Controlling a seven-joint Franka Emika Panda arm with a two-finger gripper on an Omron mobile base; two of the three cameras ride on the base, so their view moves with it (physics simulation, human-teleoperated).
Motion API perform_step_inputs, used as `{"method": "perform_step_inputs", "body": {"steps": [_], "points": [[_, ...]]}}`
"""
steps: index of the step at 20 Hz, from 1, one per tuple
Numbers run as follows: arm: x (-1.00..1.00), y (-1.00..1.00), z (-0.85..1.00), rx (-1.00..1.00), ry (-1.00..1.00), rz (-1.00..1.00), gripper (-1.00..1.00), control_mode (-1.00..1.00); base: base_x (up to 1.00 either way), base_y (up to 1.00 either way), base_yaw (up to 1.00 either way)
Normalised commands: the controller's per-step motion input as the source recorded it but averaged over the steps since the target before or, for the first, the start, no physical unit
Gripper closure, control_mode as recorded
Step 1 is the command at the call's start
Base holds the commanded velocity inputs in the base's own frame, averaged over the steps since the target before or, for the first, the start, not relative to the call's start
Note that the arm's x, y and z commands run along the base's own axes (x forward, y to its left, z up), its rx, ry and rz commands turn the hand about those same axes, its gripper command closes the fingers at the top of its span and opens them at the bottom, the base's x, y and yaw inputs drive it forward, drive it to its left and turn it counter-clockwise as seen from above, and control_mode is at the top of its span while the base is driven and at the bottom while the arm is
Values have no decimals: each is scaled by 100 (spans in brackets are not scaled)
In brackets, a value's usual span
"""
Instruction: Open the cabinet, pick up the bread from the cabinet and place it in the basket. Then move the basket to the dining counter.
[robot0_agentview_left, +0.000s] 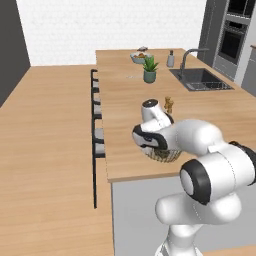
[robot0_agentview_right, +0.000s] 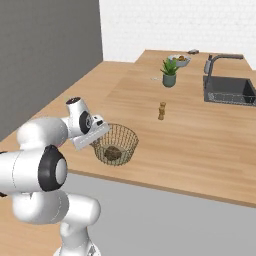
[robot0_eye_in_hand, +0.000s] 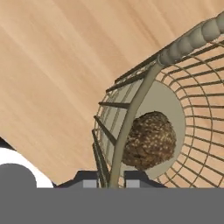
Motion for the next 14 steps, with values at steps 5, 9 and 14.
{"method": "perform_step_inputs", "body": {"steps": [5,9,14], "points": [[2,-3,0,1,-5,9,-100,-100,0,0,0],[-20,-3,79,2,-18,0,-100,-100,0,0,0],[-87,0,84,10,-19,0,-100,-100,0,0,0]]}}
